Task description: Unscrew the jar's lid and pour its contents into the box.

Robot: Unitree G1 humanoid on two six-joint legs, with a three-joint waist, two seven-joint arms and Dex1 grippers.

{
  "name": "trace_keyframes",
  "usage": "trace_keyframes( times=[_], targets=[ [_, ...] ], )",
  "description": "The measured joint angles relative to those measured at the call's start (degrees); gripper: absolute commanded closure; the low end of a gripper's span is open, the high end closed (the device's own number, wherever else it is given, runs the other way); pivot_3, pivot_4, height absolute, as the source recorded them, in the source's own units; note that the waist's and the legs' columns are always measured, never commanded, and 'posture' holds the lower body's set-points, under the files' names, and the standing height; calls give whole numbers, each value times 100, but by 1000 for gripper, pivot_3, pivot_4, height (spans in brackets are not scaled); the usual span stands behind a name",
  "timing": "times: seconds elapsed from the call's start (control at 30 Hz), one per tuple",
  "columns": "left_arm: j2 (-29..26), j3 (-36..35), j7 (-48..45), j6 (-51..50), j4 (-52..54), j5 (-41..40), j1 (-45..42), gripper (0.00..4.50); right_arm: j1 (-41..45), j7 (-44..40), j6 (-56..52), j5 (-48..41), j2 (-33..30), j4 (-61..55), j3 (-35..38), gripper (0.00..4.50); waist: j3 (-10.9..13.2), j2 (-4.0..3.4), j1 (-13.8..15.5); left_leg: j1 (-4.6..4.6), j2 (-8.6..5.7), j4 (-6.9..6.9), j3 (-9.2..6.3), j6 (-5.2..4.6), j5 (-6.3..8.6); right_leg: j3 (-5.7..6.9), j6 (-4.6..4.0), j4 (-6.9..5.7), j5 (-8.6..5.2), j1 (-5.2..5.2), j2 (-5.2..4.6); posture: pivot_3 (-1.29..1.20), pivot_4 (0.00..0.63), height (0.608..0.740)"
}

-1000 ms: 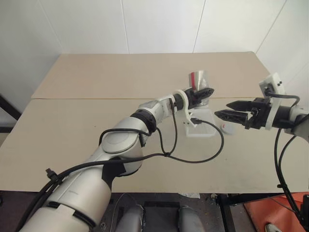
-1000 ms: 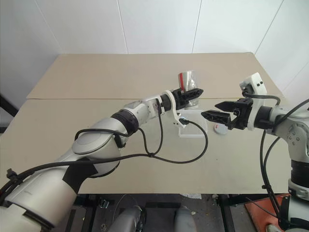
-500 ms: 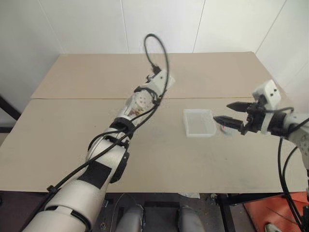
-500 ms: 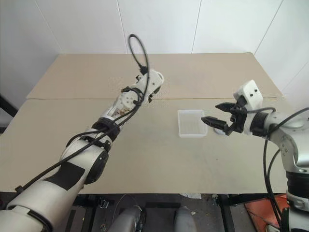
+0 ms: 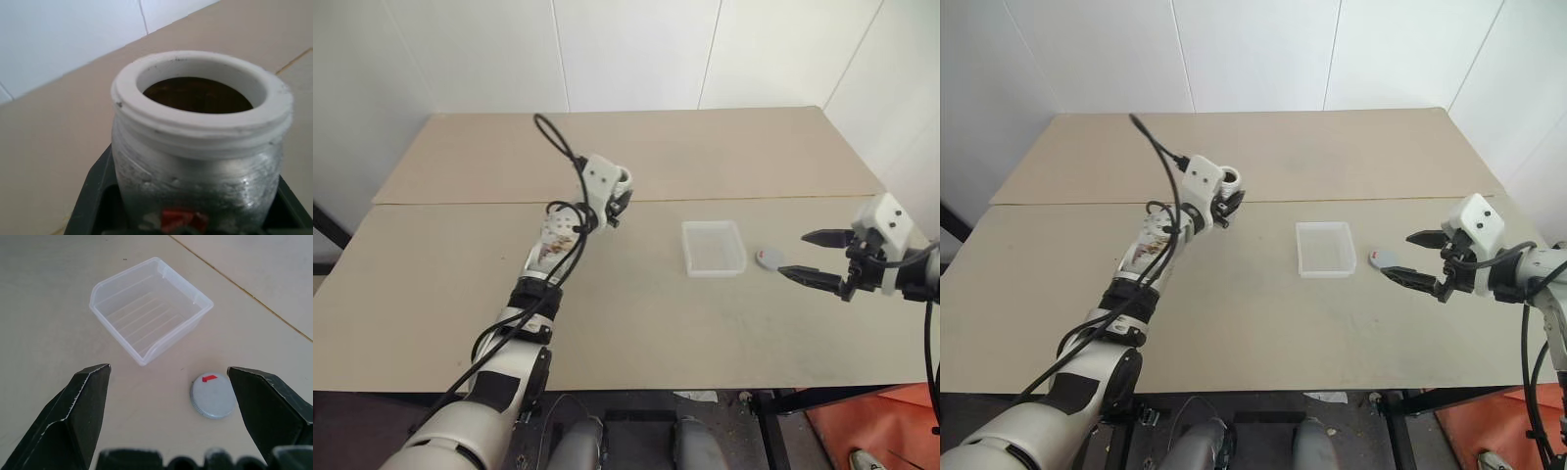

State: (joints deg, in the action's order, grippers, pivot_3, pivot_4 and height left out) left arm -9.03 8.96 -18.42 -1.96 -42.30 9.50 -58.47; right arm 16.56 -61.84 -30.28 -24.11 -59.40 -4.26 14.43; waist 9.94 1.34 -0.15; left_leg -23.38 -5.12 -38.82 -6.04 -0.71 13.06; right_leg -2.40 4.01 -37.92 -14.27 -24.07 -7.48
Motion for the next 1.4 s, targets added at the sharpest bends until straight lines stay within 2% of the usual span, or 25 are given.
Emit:
trace_keyframes(
  times=[0.13, 0.27, 0.4, 0.47, 0.6, 0.8, 1.07, 1.27, 1.4],
  targets=[
    [-103, 1581, 1300, 1443, -1283, 1880, -1343, 2542, 2, 1, -211, -160, -102, -242, 54, 58, 2, 3, 71, -8, 1, 7, 21, -2, 2, 0, 1, 19, 0, 0, 0, 0, 150, 740],
    [167, 3353, 2888, 2034, -2357, 3879, -2561, 2542, -36, 22, -333, -203, -133, -427, 132, 58, 4, 7, 91, -21, -1, 6, 35, -15, 10, -2, 15, 37, 6, -1, 0, 0, 150, 740],
    [782, 4918, 3880, 1918, -2960, 5468, -2854, 2542, -188, 158, -545, -292, -130, -674, 311, 58, 6, 10, 84, -31, -1, 1, 40, -19, 12, -3, 22, 34, 4, -8, -1, 0, 150, 740],
    [1112, 5381, 4083, 1644, -3216, 5944, -2853, 2542, -241, 288, -686, -386, -89, -821, 460, 58, 7, 11, 71, -39, -1, 1, 40, -19, 12, -3, 22, 30, 4, -19, -1, 0, 150, 740],
    [1374, 5926, 4107, 1055, -3561, 6534, -2940, 2542, -324, 512, -1003, -685, -36, -1203, 825, 58, 7, 12, 54, -38, 1, 2, 42, -19, 12, -5, 23, 26, 3, -20, -1, 0, 150, 740],
    [1437, 6101, 4155, 926, -3707, 6800, -2971, 2542, -468, 719, -1321, -1124, 45, -1639, 1345, 58, 8, 13, 94, -39, 0, 0, 39, -20, 13, -3, 25, 28, 4, -17, -5, 0, 150, 740],
    [1445, 5814, 4118, 976, -3700, 6564, -2981, 2542, -639, 845, -1361, -1206, 47, -1632, 1399, 58, 8, 13, 79, -37, 1, 1, 40, -20, 13, -4, 26, 26, 4, -19, -6, 0, 150, 740],
    [1030, 4853, 3915, 1318, -3668, 5680, -2872, 2542, -371, 842, -1361, -1208, 45, -1357, 1210, 58, 7, 12, 65, -34, 3, 1, 32, -20, 13, -5, 25, 23, 5, -21, -6, 0, 150, 740],
    [689, 3603, 3452, 1672, -3573, 4502, -2547, 2542, -158, 820, -1359, -1215, 81, -1187, 1040, 58, 6, 9, 72, -34, 3, -1, 23, -19, 13, -6, 25, 20, 5, -23, -8, 0, 150, 740]
  ],
)
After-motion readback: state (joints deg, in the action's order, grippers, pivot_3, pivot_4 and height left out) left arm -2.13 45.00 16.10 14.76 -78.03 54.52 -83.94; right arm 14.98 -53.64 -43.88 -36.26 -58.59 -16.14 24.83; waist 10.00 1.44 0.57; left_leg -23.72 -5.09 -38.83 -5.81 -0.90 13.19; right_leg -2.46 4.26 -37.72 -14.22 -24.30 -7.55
